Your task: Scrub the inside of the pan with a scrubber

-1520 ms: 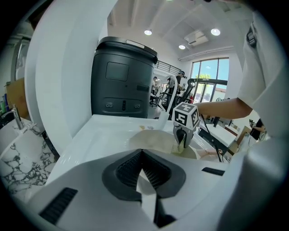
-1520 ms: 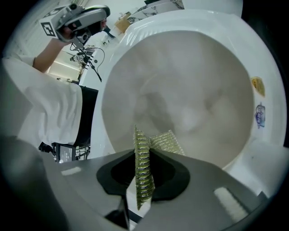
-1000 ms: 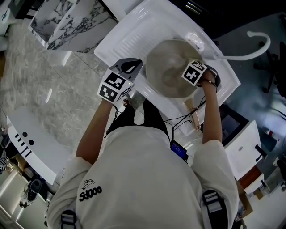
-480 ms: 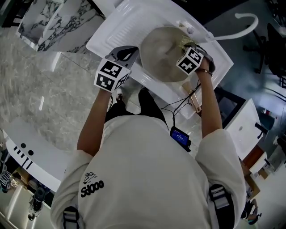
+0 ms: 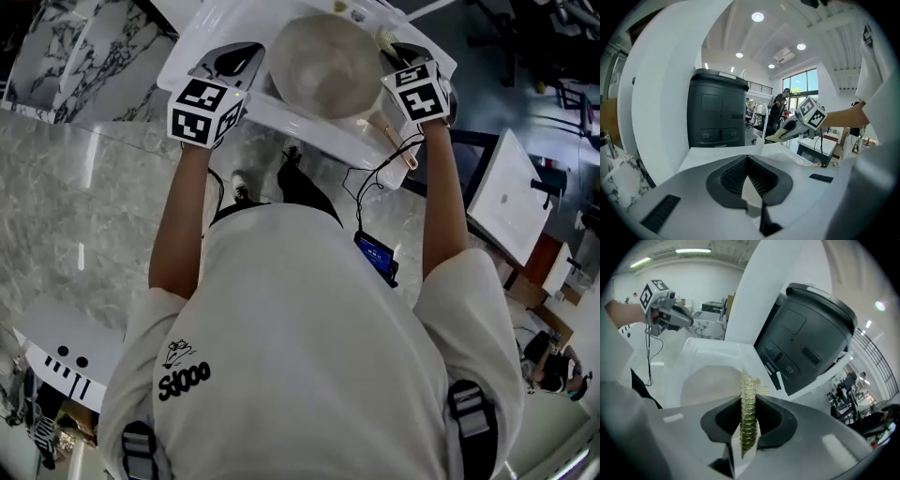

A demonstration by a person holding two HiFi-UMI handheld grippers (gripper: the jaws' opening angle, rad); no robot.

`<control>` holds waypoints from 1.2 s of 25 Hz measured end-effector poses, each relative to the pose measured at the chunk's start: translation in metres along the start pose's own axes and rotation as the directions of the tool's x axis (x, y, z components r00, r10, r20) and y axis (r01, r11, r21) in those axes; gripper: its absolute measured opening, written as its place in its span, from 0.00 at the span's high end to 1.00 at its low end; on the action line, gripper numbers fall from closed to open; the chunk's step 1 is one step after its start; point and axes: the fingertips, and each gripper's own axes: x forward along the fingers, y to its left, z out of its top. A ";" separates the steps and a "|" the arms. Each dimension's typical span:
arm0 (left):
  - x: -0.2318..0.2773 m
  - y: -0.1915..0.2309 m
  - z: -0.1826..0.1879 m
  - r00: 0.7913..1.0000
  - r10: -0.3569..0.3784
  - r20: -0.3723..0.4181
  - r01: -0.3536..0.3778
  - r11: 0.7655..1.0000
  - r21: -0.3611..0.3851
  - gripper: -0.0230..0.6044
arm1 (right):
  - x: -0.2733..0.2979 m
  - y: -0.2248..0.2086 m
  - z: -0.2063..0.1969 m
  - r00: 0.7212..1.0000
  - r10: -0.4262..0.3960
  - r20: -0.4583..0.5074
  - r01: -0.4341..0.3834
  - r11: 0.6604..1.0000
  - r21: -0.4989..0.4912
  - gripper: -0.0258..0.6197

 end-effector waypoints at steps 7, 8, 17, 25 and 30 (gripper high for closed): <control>-0.014 -0.016 0.046 0.995 -0.074 0.073 0.064 0.989 0.133 0.96 | -0.080 0.001 0.004 0.977 -0.155 0.144 0.116 0.962 0.249 0.84; -0.016 -0.021 0.051 0.993 -0.088 0.082 0.075 0.986 0.148 0.96 | -0.093 0.002 0.002 0.970 -0.183 0.158 0.133 0.950 0.281 0.83; -0.042 -0.076 0.077 0.967 -0.209 0.143 0.169 0.953 0.250 0.96 | -0.200 0.033 -0.018 0.899 -0.382 0.214 0.255 0.854 0.453 0.83; -0.068 -0.113 0.086 0.955 -0.257 0.145 0.200 0.925 0.324 0.96 | -0.262 0.064 -0.025 0.834 -0.482 0.268 0.265 0.777 0.572 0.83; -0.086 -0.130 0.096 0.945 -0.285 0.164 0.210 0.907 0.366 0.96 | -0.286 0.084 -0.014 0.795 -0.505 0.336 0.254 0.781 0.570 0.83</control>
